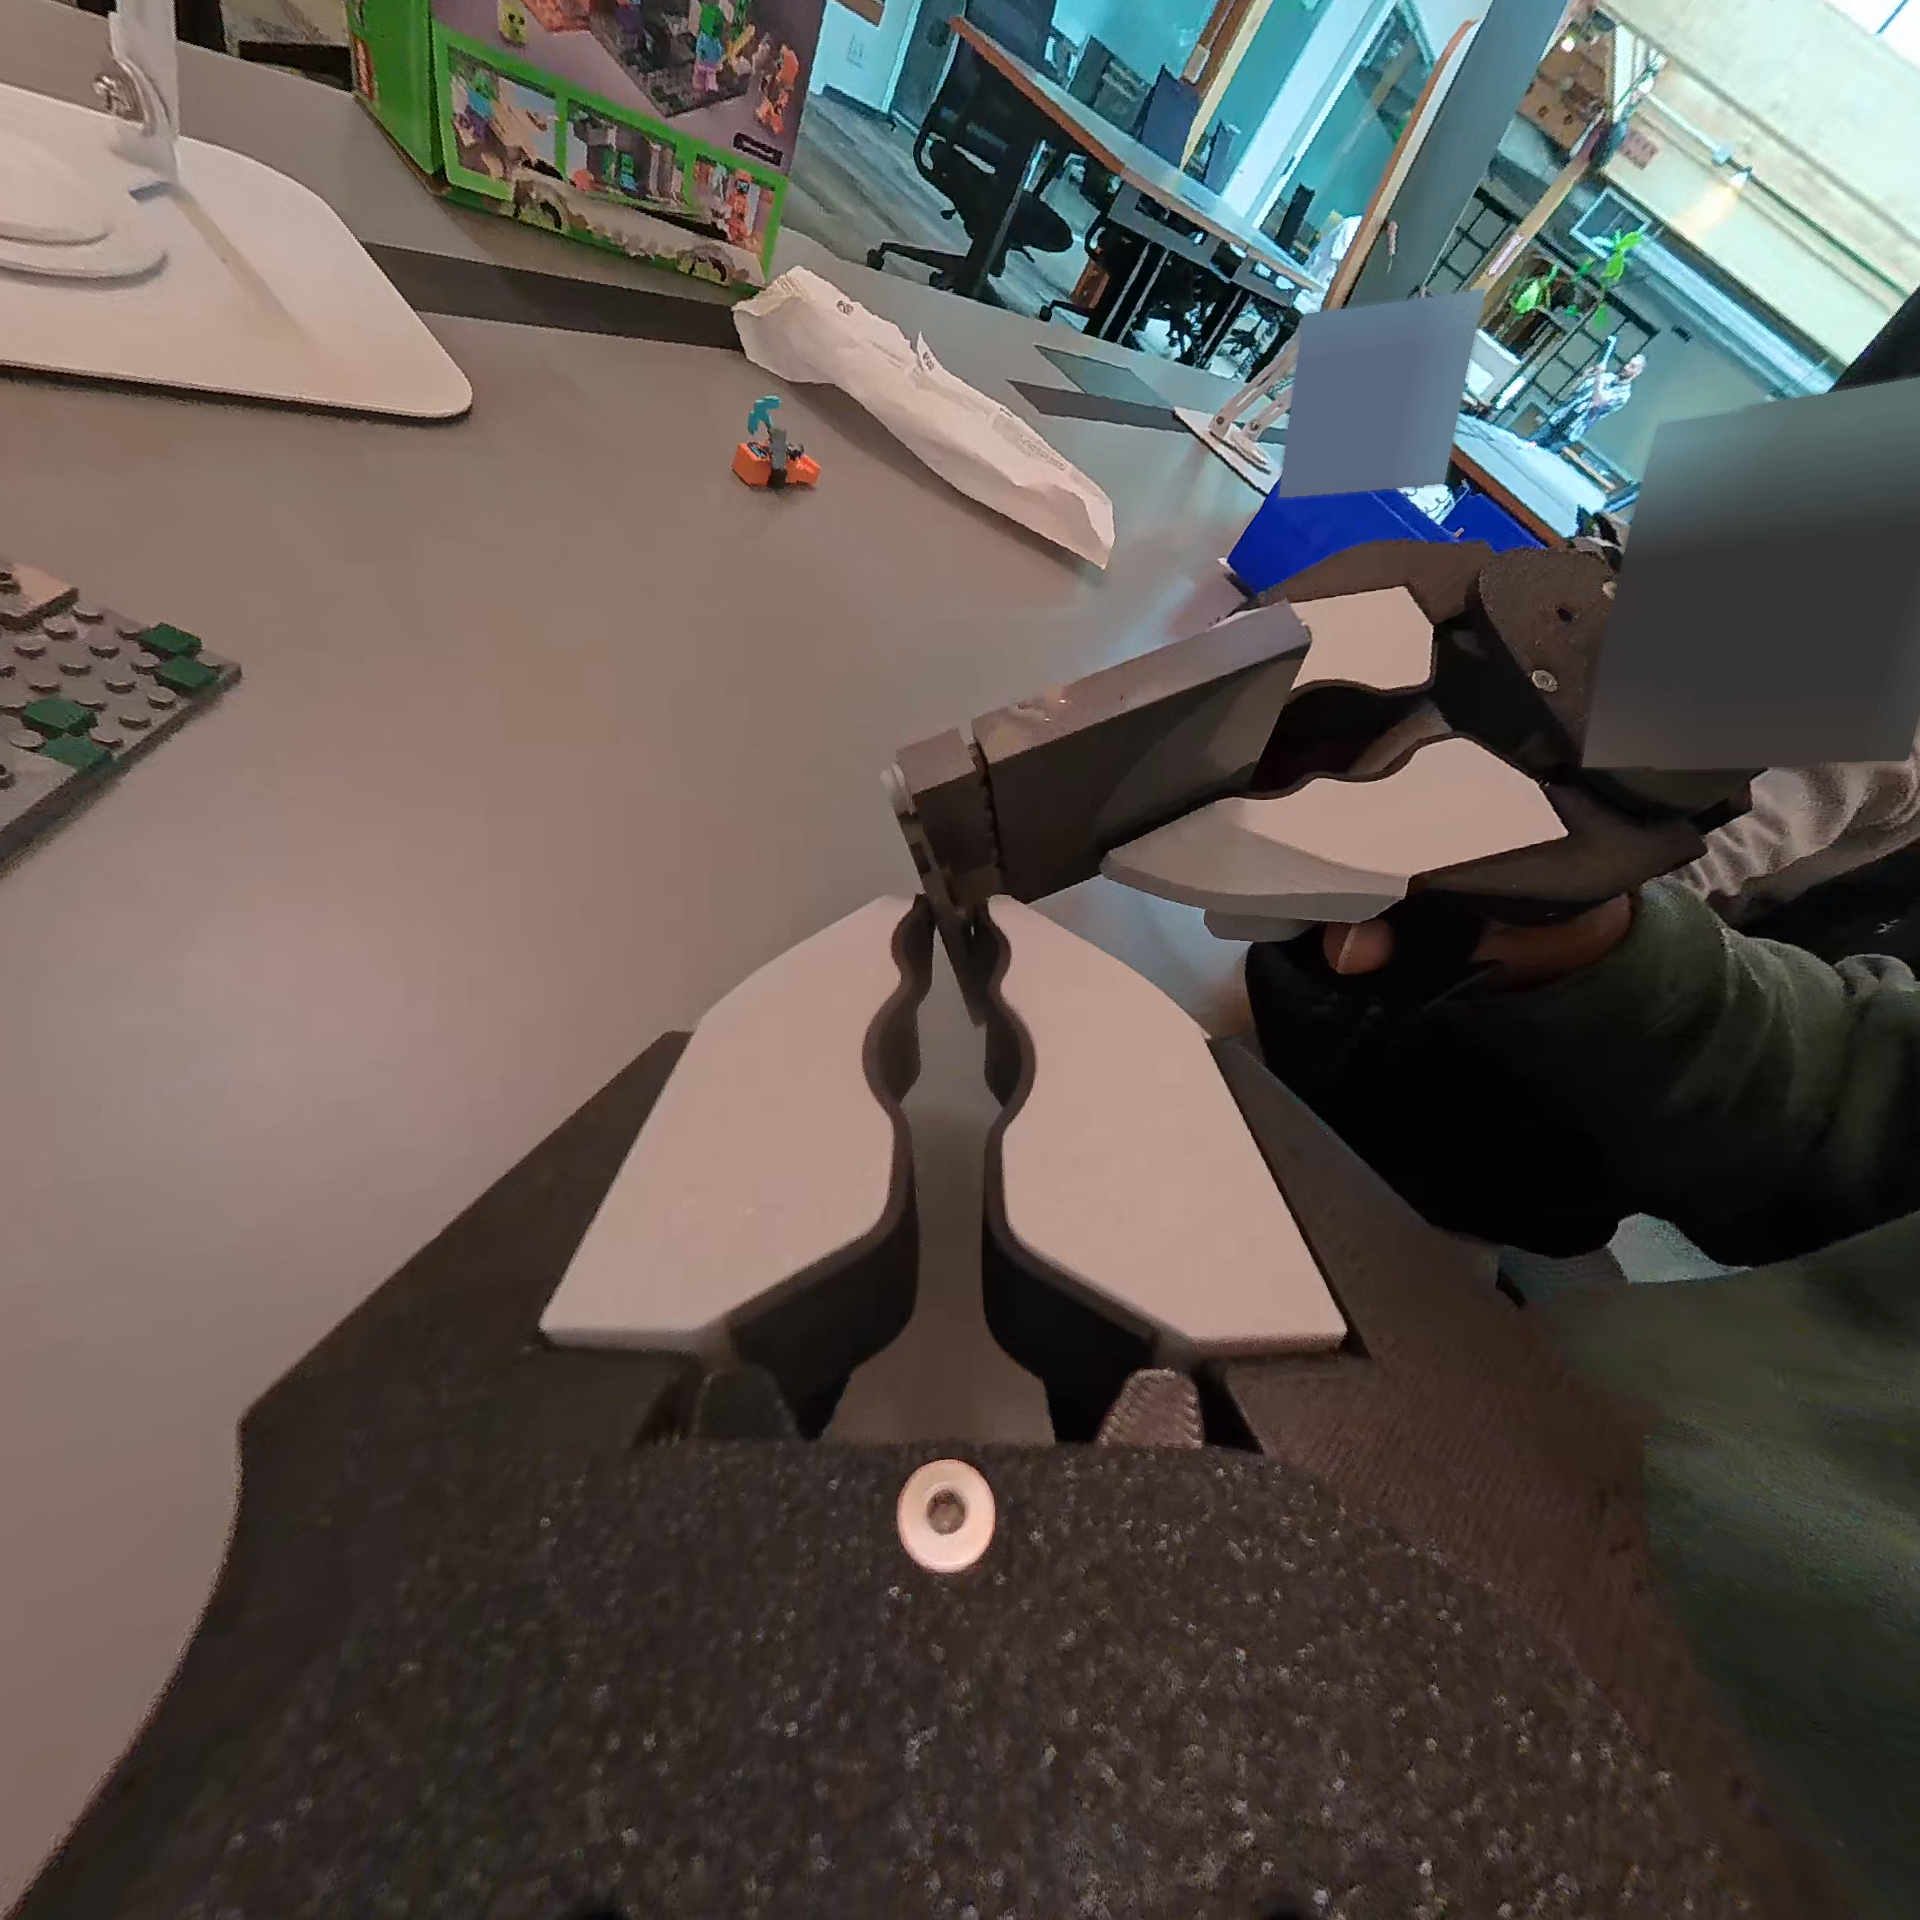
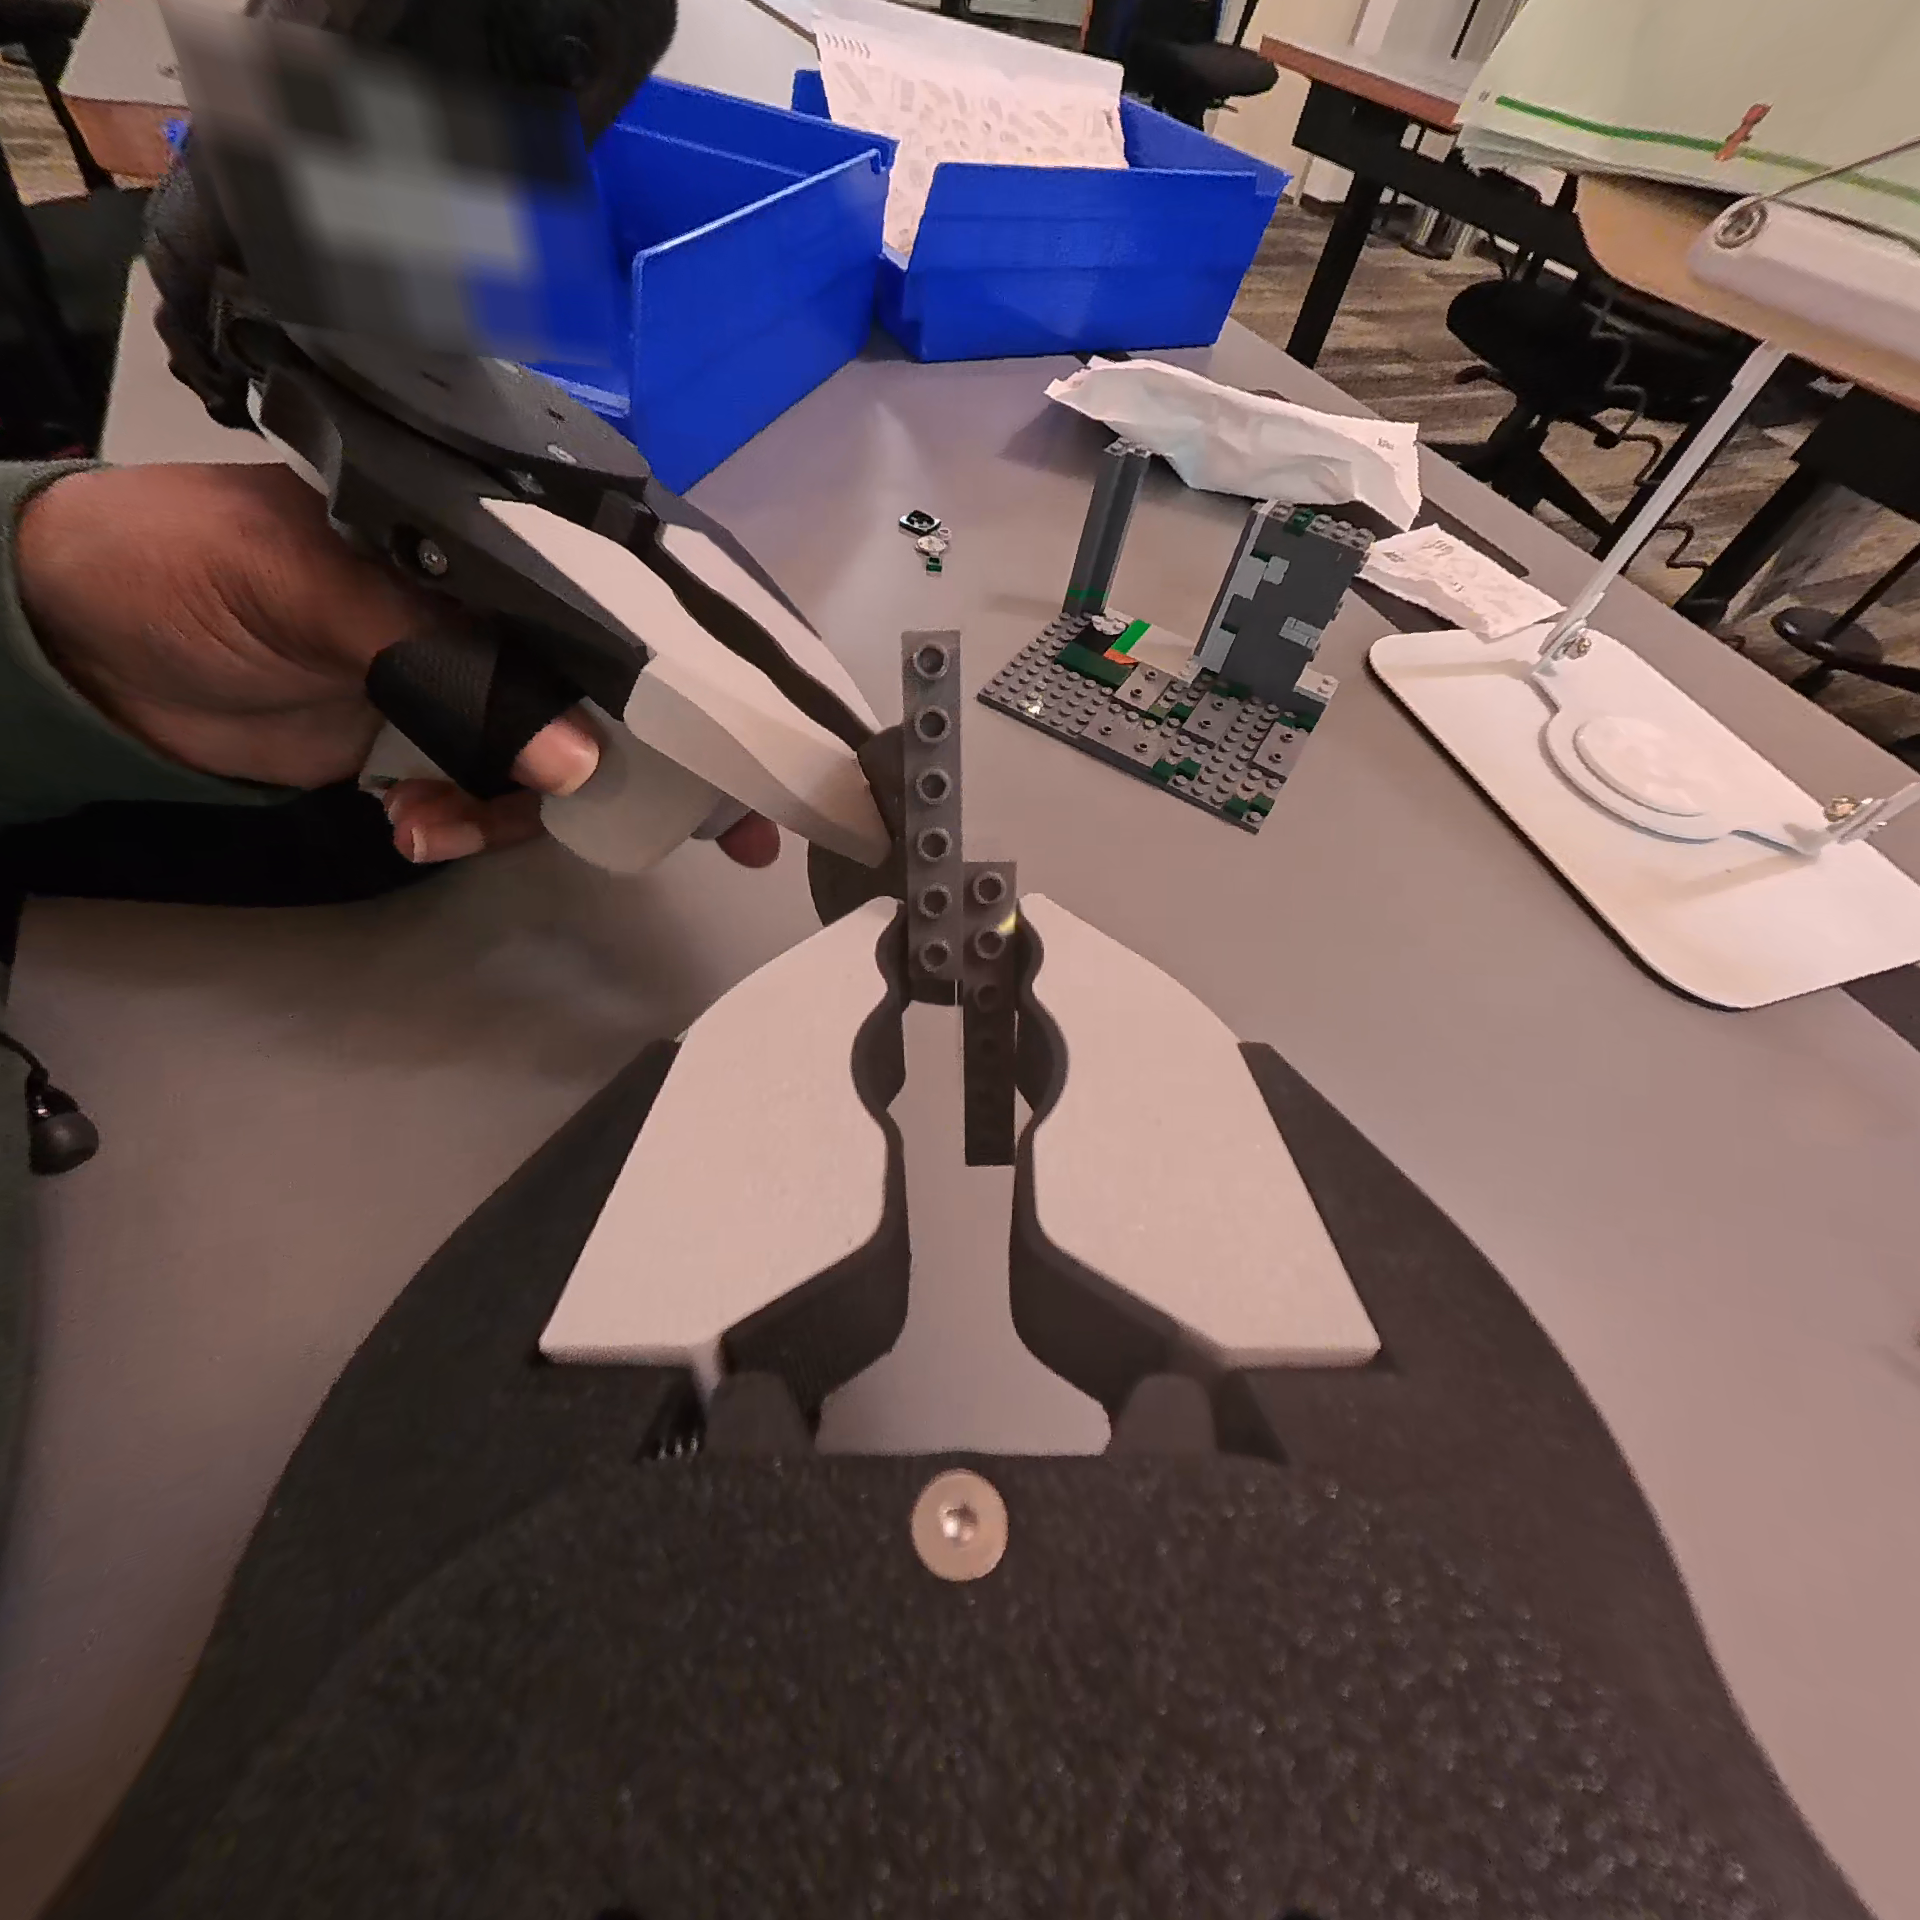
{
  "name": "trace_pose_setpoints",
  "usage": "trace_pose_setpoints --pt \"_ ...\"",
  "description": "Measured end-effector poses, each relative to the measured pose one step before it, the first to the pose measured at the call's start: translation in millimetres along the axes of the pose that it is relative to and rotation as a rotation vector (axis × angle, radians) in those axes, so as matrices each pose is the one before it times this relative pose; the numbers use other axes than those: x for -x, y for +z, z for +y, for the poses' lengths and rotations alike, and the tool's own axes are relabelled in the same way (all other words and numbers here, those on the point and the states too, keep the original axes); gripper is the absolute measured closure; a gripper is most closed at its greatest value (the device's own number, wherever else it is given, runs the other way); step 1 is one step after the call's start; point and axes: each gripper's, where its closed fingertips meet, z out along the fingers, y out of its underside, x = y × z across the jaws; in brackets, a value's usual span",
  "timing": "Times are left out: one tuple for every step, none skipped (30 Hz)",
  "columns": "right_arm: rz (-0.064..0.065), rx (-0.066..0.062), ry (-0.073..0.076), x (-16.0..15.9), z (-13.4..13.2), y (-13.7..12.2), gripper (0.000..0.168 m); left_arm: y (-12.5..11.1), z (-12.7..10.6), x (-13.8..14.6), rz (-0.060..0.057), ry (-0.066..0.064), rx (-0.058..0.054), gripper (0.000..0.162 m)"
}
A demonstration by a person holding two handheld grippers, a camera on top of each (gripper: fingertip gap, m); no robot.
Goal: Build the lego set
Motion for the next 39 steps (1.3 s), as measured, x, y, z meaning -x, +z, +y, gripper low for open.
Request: trace_pose_setpoints --pt "-0.004 0.0007 -0.0025 0.44 0.33 0.13 0.152 -0.15 0.35 -0.06 0.0009 0.0035 0.0052 0.155" --pt "-0.0066 0.0008 -0.0023 0.66 0.42 -0.03 0.152 0.01 1.03 -0.24 0.0058 0.0009 0.0087 0.155" --pt "-0.009 -0.0025 -0.0038 0.86 0.17 0.04 0.152 -0.12 0.93 -0.56 0.0091 0.0002 0.0083 0.155" --pt "-0.0121 -0.0072 -0.0082 1.46 -0.46 -0.31 0.153 -0.45 0.07 -0.88 0.0115 0.0038 0.0032 0.155" --pt "-0.0096 -0.0073 -0.0117 1.4 -0.55 -0.3 0.153 -0.34 0.07 -0.97 0.0107 0.0052 0.0043 0.155" --pt "-0.0004 -0.0016 -0.0098 0.55 -0.2 -0.09 0.153 -0.02 0.78 -0.69 0.0042 0.0105 0.0095 0.154" --pt "-0.0018 -0.004 -0.0115 1.0 -0.4 0.14 0.153 0.01 0.06 -0.57 0.0002 0.017 0.0041 0.154" --pt "0.0015 -0.0037 -0.011 0.62 -0.28 0.15 0.154 -0.26 -0.84 -0.11 -0.0041 0.0166 -0.0043 0.153" --pt "0.0017 -0.0022 -0.0086 0.28 -0.19 0.21 0.154 -0.34 -1.05 -0.58 -0.0002 0.016 -0.0059 0.152" --pt "-0.0015 -0.0065 -0.0091 0.65 -0.55 -0.03 0.154 -0.17 -1.12 -1.38 0.0074 0.0094 -0.0073 0.149" --pt "0.0 -0.0082 -0.0094 0.48 -0.8 -0.21 0.155 -0.29 -1.57 -1.35 0.0095 0.0026 -0.0103 0.147" --pt "0.0009 -0.0068 -0.0131 0.3 -0.62 -0.18 0.155 -0.39 -1.7 -1.17 0.0096 0.0044 -0.0114 0.145" --pt "-0.0008 -0.006 -0.0204 0.93 -0.34 -0.13 0.155 -0.49 -1.21 -0.93 0.0082 0.0098 -0.0084 0.143" --pt "0.0037 -0.0047 -0.0242 0.62 -0.4 -0.14 0.155 -0.49 -0.57 -0.79 0.0065 0.0154 -0.0044 0.143" --pt "0.0088 -0.0062 -0.0266 0.03 -0.61 -0.44 0.155 -0.32 -0.7 -1.6 0.0096 0.0161 -0.0058 0.141" --pt "0.0099 -0.0049 -0.0232 -0.15 -0.87 -0.56 0.155 -0.3 -0.88 -2.52 0.0141 0.0133 -0.0067 0.137" --pt "0.0093 -0.0063 -0.019 -0.28 -1.25 -0.63 0.155 -0.48 -1.32 -2.75 0.0149 0.0164 -0.0099 0.133" --pt "0.0093 -0.0079 -0.0158 -0.46 -1.63 -0.73 0.155 -0.59 -2.01 -2.62 0.012 0.0223 -0.015 0.129" --pt "0.0121 -0.0072 -0.0139 -0.85 -1.87 -0.74 0.155 -0.26 -2.54 -3.15 0.0107 0.0206 -0.0172 0.124" --pt "0.0165 -0.0024 -0.0153 -1.32 -1.46 -0.43 0.155 0.48 -1.9 -3.62 0.0105 0.0217 -0.0117 0.116" --pt "0.0207 0.0019 -0.0193 -1.65 -0.86 -0.29 0.155 1.28 -1.51 -3.21 0.0035 0.0212 -0.0079 0.107" --pt "0.0206 -0.0013 -0.0199 -1.41 -1.26 -0.42 0.155 1.17 -1.96 -2.51 -0.0018 0.0218 -0.0121 0.101" --pt "0.0193 -0.0063 -0.0161 -1.12 -1.95 -0.71 0.155 0.62 -2.4 -2.24 -0.0019 0.0153 -0.0149 0.096" --pt "0.0164 -0.0061 -0.012 -0.82 -1.82 -0.7 0.155 0.29 -2.98 -1.54 -0.0006 0.0016 -0.0183 0.094" --pt "0.0162 -0.0047 -0.0128 -0.91 -1.85 -0.5 0.155 0.26 -2.75 -1.57 0.004 -0.0084 -0.0188 0.092" --pt "0.0189 -0.0031 -0.0175 -1.04 -1.61 -0.36 0.155 0.36 -2.97 -0.89 0.0017 -0.0137 -0.0204 0.091" --pt "0.0194 -0.0018 -0.0204 -0.7 -1.67 -0.25 0.155 0.3 -3.25 -0.57 -0.0031 -0.011 -0.0243 0.09" --pt "0.0204 -0.005 -0.0195 -0.84 -2.22 -0.24 0.155 0.33 -3.28 -0.69 -0.0058 -0.0021 -0.026 0.089" --pt "0.0187 -0.0045 -0.0164 -0.92 -2.17 -0.22 0.156 0.44 -3.06 -0.9 -0.0062 0.0014 -0.0219 0.088" --pt "0.0157 -0.0038 -0.014 -0.98 -1.98 -0.3 0.156 0.57 -2.97 -0.95 -0.0068 0.0027 -0.0199 0.087" --pt "0.0142 -0.0034 -0.0129 -1.13 -1.93 -0.3 0.155 0.65 -2.74 -1.03 -0.0065 0.0015 -0.0179 0.086" --pt "0.0138 -0.0035 -0.0133 -1.09 -1.88 -0.43 0.155 0.74 -2.8 -0.92 -0.0083 0.0001 -0.02 0.084" --pt "0.015 -0.0032 -0.0141 -1.21 -1.83 -0.39 0.156 1.05 -2.64 -0.95 -0.0101 0.0 -0.0201 0.083" --pt "0.0144 -0.0033 -0.0145 -1.13 -1.8 -0.26 0.155 0.77 -2.76 -0.08 -0.0155 0.0011 -0.0206 0.083" --pt "0.0132 -0.0056 -0.0135 -0.94 -1.96 -0.45 0.155 0.35 -3.4 0.31 -0.0186 0.0007 -0.0264 0.085" --pt "0.0114 -0.0072 -0.0113 -0.75 -2.3 -0.43 0.155 0.3 -3.51 0.03 -0.0156 0.0021 -0.0284 0.087" --pt "0.0109 -0.006 -0.0102 -1.03 -2.09 -0.57 0.155 0.67 -2.36 -0.05 -0.0132 0.0034 -0.0193 0.088" --pt "0.0092 -0.0051 -0.0101 -1.05 -1.82 -0.6 0.155 0.67 -1.95 -0.24 -0.0124 0.0087 -0.0157 0.089" --pt "0.0079 -0.0073 -0.0072 -0.93 -1.78 -0.75 0.155 0.57 -1.7 -0.82 -0.0104 0.0162 -0.013 0.089"
